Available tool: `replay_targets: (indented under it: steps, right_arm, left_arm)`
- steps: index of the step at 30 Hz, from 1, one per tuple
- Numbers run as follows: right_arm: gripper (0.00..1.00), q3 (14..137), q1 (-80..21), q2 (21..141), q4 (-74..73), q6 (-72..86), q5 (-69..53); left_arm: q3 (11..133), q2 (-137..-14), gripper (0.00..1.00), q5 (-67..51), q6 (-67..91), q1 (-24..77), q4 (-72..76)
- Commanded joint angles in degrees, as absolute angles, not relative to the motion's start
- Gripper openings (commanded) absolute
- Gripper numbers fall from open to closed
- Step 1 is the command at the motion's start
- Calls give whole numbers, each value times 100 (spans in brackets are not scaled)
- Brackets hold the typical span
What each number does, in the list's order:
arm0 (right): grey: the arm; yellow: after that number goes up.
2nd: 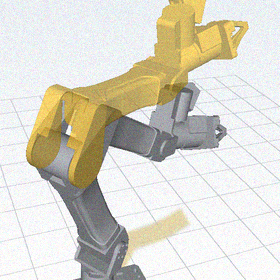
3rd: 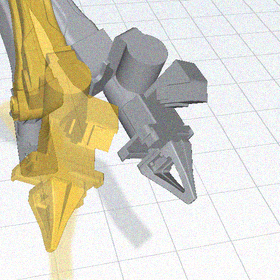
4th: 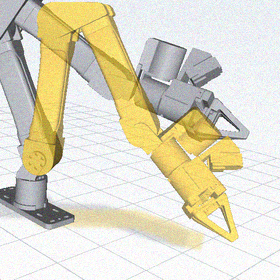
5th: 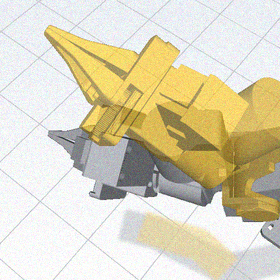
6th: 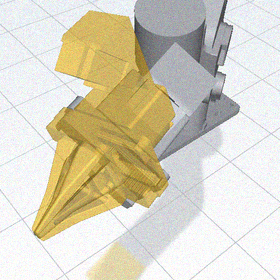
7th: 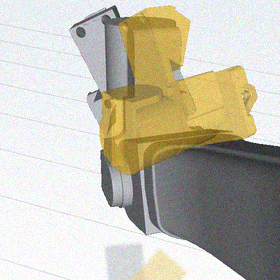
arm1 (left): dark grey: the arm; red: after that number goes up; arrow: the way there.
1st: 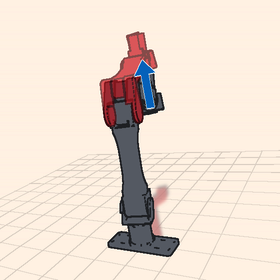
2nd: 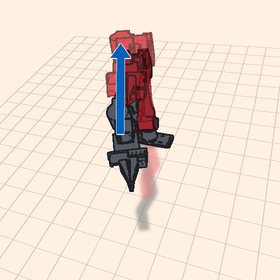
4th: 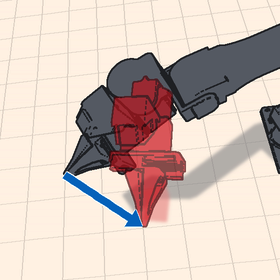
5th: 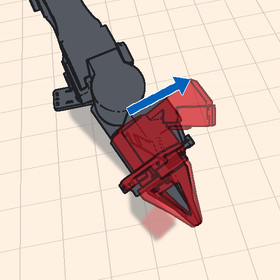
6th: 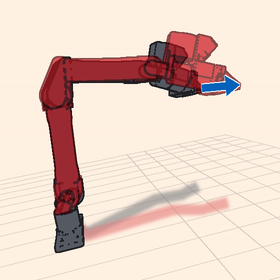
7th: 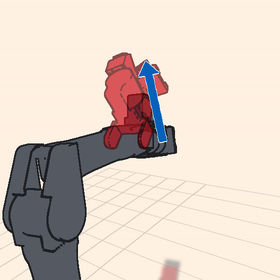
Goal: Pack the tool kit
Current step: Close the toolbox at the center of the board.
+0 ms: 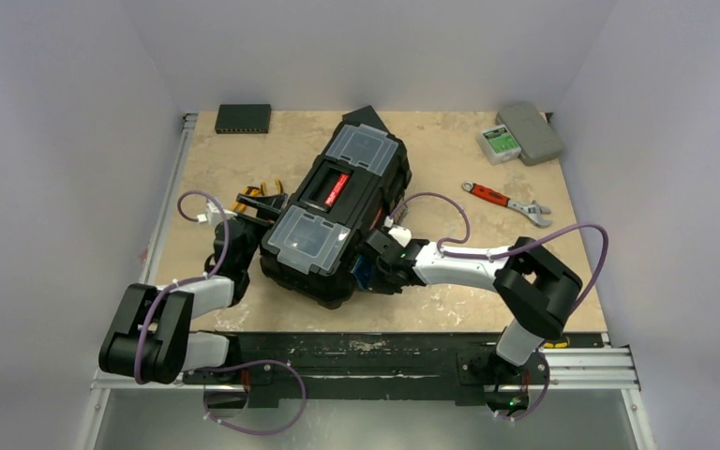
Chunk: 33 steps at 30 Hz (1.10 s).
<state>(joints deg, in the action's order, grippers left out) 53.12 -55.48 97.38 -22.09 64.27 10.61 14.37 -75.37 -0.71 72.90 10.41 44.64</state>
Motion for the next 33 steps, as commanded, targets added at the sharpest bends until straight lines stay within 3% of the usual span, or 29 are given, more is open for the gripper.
replay_targets:
  steps: [1, 8, 20, 33]
  right_arm:
    - [0, 5893, -5731, 10790, 2256, 6495, 1053]
    - [0, 5668, -5727, 10715, 3940, 6017, 668]
    - [0, 6460, -5718, 11033, 3903, 5795, 404]
    - [0, 6328, -5593, 11225, 5401, 5942, -331]
  left_arm:
    - [703, -7898, 97, -2500, 6025, 2344, 2467]
    - [738, -7873, 97, -2425, 6124, 2628, 2475]
    - [814, -7920, 97, -2233, 6328, 3109, 2504]
    - [878, -8204, 97, -2188, 6546, 3498, 2880]
